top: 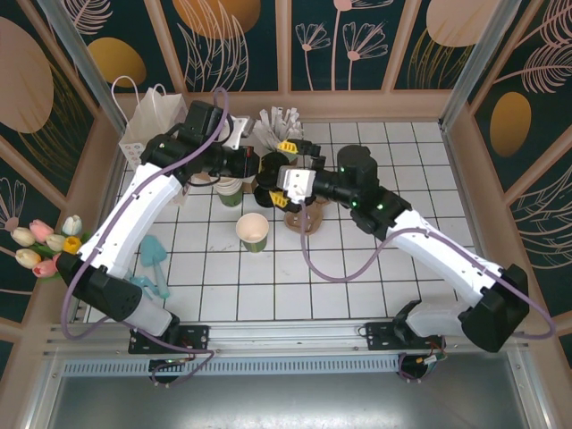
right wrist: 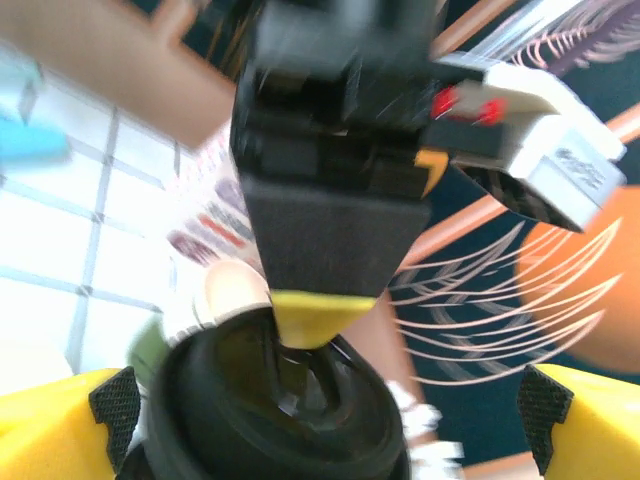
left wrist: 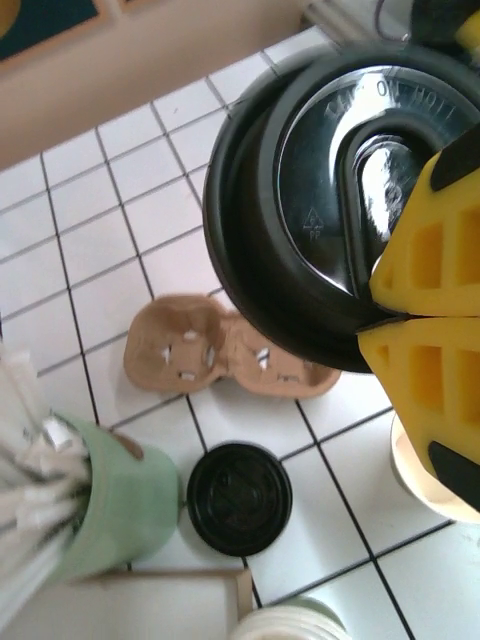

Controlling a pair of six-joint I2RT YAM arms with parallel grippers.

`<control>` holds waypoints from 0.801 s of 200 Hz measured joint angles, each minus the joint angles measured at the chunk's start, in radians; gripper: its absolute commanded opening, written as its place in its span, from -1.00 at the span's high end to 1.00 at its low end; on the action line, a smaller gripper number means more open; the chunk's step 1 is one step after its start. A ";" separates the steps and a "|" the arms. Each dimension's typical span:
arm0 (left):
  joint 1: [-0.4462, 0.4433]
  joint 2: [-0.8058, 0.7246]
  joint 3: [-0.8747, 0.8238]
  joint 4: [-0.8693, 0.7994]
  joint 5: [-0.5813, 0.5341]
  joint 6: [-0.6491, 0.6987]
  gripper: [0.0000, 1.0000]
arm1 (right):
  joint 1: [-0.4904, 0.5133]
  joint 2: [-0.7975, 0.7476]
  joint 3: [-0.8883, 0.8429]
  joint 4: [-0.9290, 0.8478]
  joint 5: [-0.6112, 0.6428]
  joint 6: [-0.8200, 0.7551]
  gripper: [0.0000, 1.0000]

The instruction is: Pack the takeout coffee

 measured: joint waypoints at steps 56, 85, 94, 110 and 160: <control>0.001 -0.025 -0.129 0.072 -0.061 -0.034 1.00 | -0.026 -0.047 -0.069 0.151 0.063 0.604 -0.98; 0.001 -0.055 -0.173 0.088 -0.092 -0.047 1.00 | -0.082 -0.041 -0.099 0.161 0.143 0.940 -0.98; 0.001 -0.069 -0.193 0.093 -0.109 -0.051 1.00 | -0.109 -0.033 -0.101 0.161 0.159 1.061 -0.98; 0.001 -0.096 -0.230 0.094 -0.148 -0.064 1.00 | -0.159 -0.007 -0.102 0.158 0.174 1.279 -0.97; 0.001 -0.148 -0.357 0.088 -0.206 -0.137 1.00 | -0.219 0.098 -0.186 0.114 0.077 1.688 -0.90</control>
